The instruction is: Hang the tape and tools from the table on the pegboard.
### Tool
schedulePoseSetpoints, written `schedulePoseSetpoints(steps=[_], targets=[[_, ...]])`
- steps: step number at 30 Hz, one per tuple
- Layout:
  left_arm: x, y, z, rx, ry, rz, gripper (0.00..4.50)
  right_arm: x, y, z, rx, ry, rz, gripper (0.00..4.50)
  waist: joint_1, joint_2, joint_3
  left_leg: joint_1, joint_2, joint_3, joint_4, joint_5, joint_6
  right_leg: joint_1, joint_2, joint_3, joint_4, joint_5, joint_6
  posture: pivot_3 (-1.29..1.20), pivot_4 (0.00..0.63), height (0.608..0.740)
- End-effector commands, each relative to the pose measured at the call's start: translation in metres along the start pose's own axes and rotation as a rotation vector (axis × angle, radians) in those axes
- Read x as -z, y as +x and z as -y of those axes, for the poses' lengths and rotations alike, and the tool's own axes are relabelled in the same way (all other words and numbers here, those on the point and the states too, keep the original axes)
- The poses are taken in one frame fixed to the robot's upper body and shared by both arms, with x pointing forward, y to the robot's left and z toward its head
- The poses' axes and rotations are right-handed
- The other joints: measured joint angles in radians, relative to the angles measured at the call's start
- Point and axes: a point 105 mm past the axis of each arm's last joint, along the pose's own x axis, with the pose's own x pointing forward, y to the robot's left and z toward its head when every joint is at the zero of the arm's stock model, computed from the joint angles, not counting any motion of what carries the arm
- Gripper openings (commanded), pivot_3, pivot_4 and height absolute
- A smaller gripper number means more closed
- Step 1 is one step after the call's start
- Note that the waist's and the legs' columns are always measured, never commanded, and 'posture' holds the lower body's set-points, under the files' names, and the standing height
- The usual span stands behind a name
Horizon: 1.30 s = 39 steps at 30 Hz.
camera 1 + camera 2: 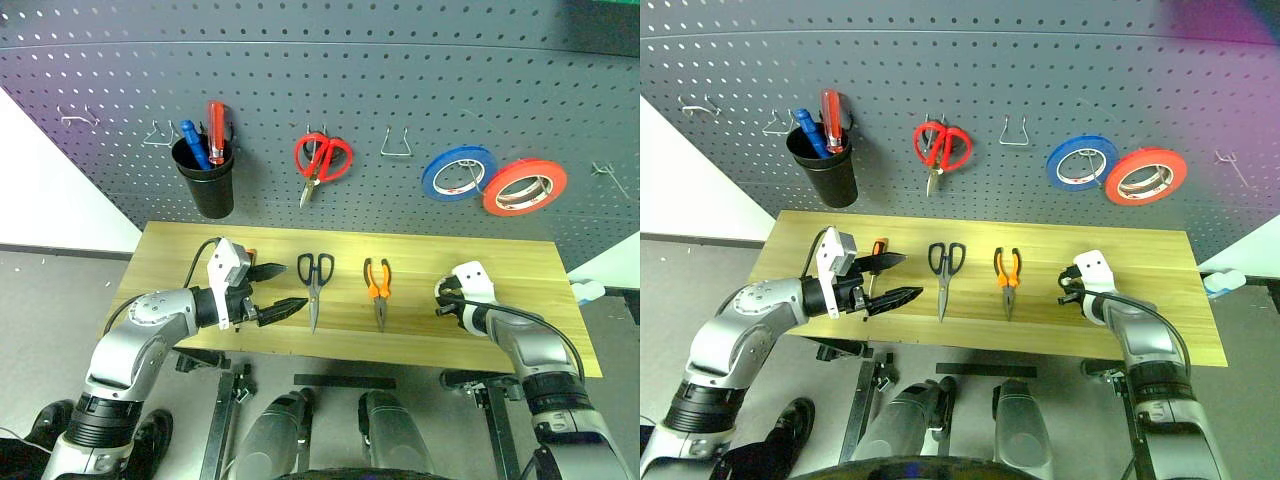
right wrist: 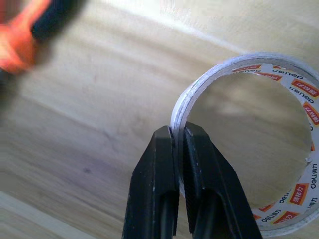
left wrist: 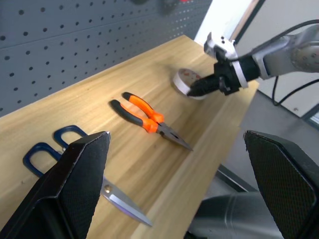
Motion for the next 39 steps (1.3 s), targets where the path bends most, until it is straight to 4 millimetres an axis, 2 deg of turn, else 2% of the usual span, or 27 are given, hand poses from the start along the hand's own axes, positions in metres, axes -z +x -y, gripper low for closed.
schedulePoseSetpoints(steps=[1,3,11,16,20,21,30,36,39], targets=[[-0.017,-0.007,0.007,0.05,0.043,0.042,4.5,-0.014,-0.012,0.002,-0.024,0.07,0.134,0.03,0.0,0.0,0.0,0.0,0.0,0.0,0.0,0.0,0.0,0.0,0.0,0.0,0.0,0.0,0.0,-0.12,0.155,0.74],[-0.02,-0.011,0.009,0.074,0.063,0.031,4.5,-0.012,-0.016,0.002,-0.031,0.091,0.167,0.03,-0.001,0.0,-0.001,0.0,0.0,0.0,0.0,0.001,-0.001,0.0,0.0,0.0,0.0,0.0,0.0,-0.12,0.15,0.74],[-0.03,-0.02,0.013,0.132,0.085,0.03,4.5,-0.028,-0.035,-0.002,-0.111,0.228,0.35,0.03,-0.004,0.003,-0.005,0.0,0.001,0.001,0.0,0.002,-0.003,-0.001,0.001,0.001,0.003,0.001,-0.001,-0.13,0.129,0.74],[-0.04,-0.018,0.013,0.15,0.134,0.052,4.5,-0.039,-0.049,0.019,-0.066,0.316,0.474,0.03,-0.002,0.005,-0.011,0.0,0.001,0.001,0.0,0.002,-0.004,-0.001,0.001,0.001,0.003,0.002,-0.001,-0.13,0.1,0.74],[-0.043,-0.018,0.01,0.149,0.136,0.063,4.5,-0.043,-0.058,0.029,-0.033,0.336,0.541,0.03,-0.004,0.005,-0.029,0.0,0.001,0.002,0.0,0.003,-0.005,0.0,0.002,0.002,0.003,0.002,-0.001,-0.14,0.078,0.74],[-0.043,-0.017,0.009,0.147,0.142,0.063,4.5,-0.046,-0.062,0.029,-0.031,0.344,0.565,0.03,-0.005,0.006,-0.034,0.0,0.001,0.002,0.0,0.006,-0.009,0.0,0.002,0.002,0.003,0.002,-0.001,-0.15,0.07,0.74],[-0.053,-0.006,0.001,0.155,0.167,0.094,4.5,-0.061,-0.087,0.03,-0.005,0.34,0.701,0.03,-0.009,0.012,-0.082,0.002,0.004,0.003,0.001,0.005,-0.008,0.002,0.006,0.004,0.005,0.005,-0.004,-0.19,0.03,0.74],[-0.056,0.001,0.001,0.184,0.172,0.102,4.5,-0.095,-0.103,0.028,-0.009,0.306,0.812,0.03,-0.031,0.016,-0.104,0.006,0.006,0.003,0.002,0.004,-0.01,0.006,0.007,0.004,0.005,0.005,-0.005,-0.21,0.021,0.74],[-0.056,0.005,0.0,0.184,0.17,0.106,4.5,-0.102,-0.106,0.032,0.024,0.292,0.828,0.03,-0.045,0.017,-0.114,0.007,0.006,0.003,0.002,0.004,-0.01,0.006,0.007,0.005,0.005,0.005,-0.005,-0.22,0.021,0.74]])
